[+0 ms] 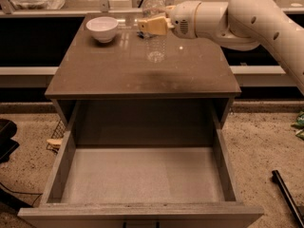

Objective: Pick water bottle from top drawer and place on counter

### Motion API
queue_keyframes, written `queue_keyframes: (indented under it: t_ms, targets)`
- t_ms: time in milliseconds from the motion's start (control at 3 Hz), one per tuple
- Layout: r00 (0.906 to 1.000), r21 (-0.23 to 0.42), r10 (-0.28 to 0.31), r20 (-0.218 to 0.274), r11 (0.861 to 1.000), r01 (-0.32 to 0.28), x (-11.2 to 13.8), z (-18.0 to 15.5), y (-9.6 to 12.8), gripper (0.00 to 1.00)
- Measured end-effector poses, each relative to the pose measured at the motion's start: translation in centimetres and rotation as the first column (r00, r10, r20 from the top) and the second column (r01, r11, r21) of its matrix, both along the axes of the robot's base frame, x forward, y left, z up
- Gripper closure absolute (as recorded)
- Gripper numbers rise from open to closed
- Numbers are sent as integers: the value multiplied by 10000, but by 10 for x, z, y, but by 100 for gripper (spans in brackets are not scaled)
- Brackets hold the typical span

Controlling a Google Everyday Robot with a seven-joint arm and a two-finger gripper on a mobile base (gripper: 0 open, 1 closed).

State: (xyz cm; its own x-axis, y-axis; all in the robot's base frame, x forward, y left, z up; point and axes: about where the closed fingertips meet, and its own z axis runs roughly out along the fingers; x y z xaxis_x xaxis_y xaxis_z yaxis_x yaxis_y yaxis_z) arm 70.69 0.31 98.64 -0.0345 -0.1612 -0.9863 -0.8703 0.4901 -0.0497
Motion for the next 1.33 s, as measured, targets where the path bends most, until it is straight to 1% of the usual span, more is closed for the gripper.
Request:
queue_keyframes:
  t_ms: [333, 667, 1000, 1333]
  targets:
    - [9984, 138, -504, -250, 9986, 507, 13, -34, -13, 100]
    - [9955, 415, -777, -550, 9959, 801, 18, -69, -22, 100]
    - [9947, 512, -818, -625, 9951, 851, 19, -74, -24, 100]
    - [9947, 511, -819, -624, 9951, 852, 19, -67, -24, 84]
